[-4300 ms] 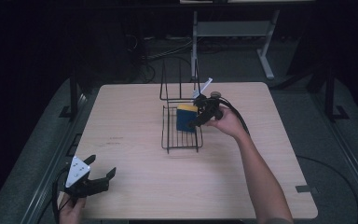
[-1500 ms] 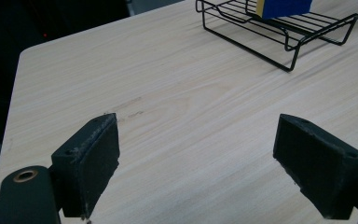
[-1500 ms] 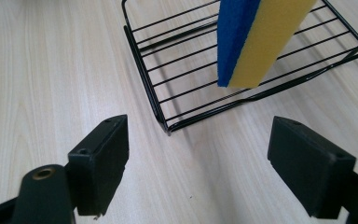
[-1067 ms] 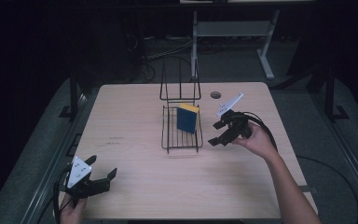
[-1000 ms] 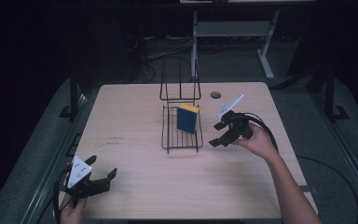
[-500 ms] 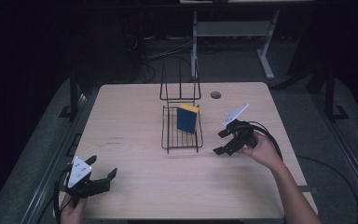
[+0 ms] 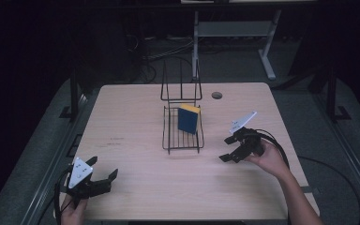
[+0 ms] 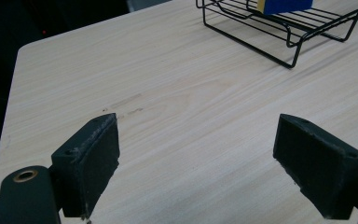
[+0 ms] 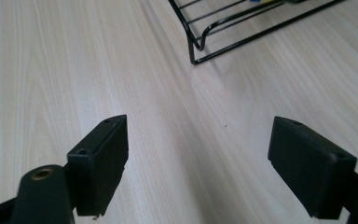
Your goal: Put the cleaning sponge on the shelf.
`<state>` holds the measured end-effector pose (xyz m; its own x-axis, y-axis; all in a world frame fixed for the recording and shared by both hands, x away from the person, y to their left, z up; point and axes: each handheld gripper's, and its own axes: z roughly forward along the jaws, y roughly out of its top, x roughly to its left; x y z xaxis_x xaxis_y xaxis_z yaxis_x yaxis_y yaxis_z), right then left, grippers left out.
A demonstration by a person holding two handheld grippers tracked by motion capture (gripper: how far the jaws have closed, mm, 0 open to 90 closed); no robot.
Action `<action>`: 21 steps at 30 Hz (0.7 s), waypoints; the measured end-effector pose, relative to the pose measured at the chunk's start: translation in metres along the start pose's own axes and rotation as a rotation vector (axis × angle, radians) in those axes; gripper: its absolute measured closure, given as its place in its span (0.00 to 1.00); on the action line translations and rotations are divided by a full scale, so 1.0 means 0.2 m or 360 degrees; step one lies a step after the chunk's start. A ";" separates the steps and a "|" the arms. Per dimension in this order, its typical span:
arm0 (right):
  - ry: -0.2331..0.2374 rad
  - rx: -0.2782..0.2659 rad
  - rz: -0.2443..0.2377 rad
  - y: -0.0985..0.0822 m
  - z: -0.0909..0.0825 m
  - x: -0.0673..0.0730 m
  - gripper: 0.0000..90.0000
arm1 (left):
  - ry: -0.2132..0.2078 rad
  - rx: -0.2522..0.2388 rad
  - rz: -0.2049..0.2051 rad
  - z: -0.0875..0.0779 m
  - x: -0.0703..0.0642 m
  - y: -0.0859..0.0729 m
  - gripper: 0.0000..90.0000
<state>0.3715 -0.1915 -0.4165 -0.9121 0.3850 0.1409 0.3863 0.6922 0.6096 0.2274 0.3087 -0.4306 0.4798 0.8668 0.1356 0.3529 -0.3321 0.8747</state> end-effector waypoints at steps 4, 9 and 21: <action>-0.0012 -0.0003 0.0010 -0.03 -0.01 0.01 0.22 | 0.0002 -0.0001 0.0000 0.00 0.00 0.00 0.15; -0.0019 -0.0006 0.0022 -0.07 -0.01 0.03 0.22 | 0.0003 -0.0003 -0.0003 0.00 0.00 0.00 0.15; -0.0032 -0.0021 0.0037 -0.17 -0.04 0.08 0.22 | -0.0001 0.0006 0.0004 0.01 -0.01 0.00 0.15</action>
<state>0.3423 -0.2133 -0.4285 -0.9000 0.4130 0.1396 0.4053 0.6750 0.6166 0.2278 0.3063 -0.4315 0.4813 0.8658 0.1372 0.3547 -0.3355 0.8727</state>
